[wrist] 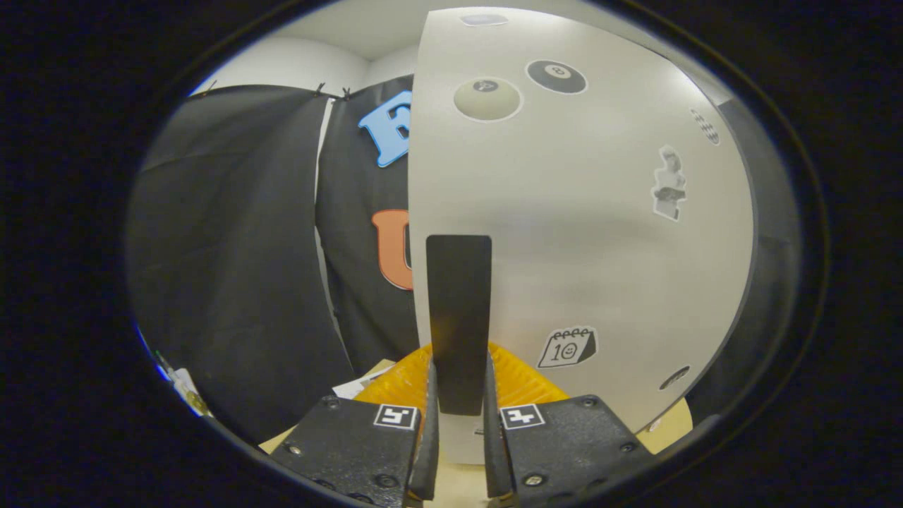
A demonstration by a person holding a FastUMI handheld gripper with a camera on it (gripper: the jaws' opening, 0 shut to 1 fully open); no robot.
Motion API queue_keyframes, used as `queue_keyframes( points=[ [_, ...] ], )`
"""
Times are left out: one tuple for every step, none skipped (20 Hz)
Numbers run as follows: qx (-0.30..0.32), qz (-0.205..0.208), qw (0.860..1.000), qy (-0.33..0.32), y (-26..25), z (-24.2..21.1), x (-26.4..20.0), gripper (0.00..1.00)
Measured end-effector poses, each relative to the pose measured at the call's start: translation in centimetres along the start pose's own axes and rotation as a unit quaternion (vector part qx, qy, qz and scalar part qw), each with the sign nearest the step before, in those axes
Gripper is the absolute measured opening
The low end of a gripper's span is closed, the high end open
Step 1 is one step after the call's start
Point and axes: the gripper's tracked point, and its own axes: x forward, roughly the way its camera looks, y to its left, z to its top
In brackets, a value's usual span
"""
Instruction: Open the shoe cabinet door, grab the shoes and put them into the shoe cabinet, then close the shoe cabinet door.
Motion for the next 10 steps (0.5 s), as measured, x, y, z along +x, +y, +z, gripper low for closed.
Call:
queue_keyframes(
  points=[
    [0.000,0.006,1.000,0.001,-0.1,-0.2,-0.9,0.30],
    [0.001,0.012,1.000,0.002,-0.1,-0.5,-2.2,0.29],
    [0.002,0.016,1.000,0.002,-0.3,-0.9,-4.2,0.29],
    [0.000,0.019,1.000,0.005,-0.5,-1.3,-5.6,0.29],
    [0.001,0.022,1.000,0.007,-0.7,-1.5,-6.9,0.29],
    [0.002,0.024,1.000,0.008,-1.0,-1.7,-8.1,0.28],
    [0.004,0.026,1.000,0.008,-1.4,-1.9,-9.4,0.28],
    [0.006,0.027,1.000,0.008,-1.9,-2.2,-10.4,0.28],
    [0.009,0.027,1.000,0.008,-2.2,-2.7,-11.3,0.28],
    [0.012,0.027,1.000,0.008,-2.8,-3.0,-12.7,0.28]
  ],
)
